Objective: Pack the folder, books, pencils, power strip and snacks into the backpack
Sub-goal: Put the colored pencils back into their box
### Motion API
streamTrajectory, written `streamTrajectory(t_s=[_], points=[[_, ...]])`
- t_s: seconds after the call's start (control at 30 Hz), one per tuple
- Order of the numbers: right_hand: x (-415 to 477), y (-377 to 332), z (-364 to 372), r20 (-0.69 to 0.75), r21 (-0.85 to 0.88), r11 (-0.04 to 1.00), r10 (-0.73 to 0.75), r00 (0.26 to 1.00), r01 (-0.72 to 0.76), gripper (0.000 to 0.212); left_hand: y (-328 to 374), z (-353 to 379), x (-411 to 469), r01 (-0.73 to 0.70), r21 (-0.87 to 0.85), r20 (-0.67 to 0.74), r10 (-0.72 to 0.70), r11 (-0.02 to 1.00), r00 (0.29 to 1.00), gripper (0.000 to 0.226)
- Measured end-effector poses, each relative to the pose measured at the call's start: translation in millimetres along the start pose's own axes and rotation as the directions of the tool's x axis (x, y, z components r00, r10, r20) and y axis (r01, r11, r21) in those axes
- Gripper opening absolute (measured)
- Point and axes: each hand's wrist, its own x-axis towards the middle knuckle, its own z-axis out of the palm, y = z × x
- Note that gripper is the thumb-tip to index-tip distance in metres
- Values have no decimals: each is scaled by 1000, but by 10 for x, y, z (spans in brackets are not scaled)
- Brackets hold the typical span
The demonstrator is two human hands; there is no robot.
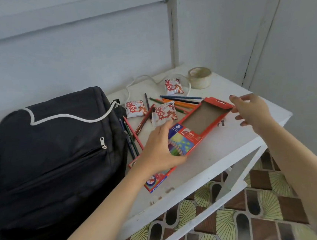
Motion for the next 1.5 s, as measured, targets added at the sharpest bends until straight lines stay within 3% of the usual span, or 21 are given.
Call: streamTrajectory(t_s=[0.13,0.33,0.53,0.8,0.97,1.27,1.37,1.5], points=[[178,61,12,-7,-201,979,-8,1000,7,46,-62,22,-20,-41,86,-14,42,995,999,101],[254,2,27,52,-214,977,-9,999,20,22,-120,-1,-68,-48,26,16,48,999,999,94],[304,-125,-100,219,-398,917,102,970,-7,23,-138,-26,-138,-115,24,29,114,993,993,94],[414,-78,-385,451,-643,764,433,781,-53,23,-144,-61,-177,-213,71,182,197,974,963,95],[450,-78,-323,454,-680,733,420,786,2,22,-136,-40,-129,-181,79,190,163,980,968,96],[796,-142,-274,486,-659,737,263,833,152,22,51,136,45,-59,113,61,52,992,997,97],[929,-174,-291,522,-695,686,275,807,216,25,146,215,81,3,114,39,-8,993,999,99],[1019,-159,-323,582,-768,533,347,736,356,19,238,327,13,98,72,65,-102,993,993,100]])
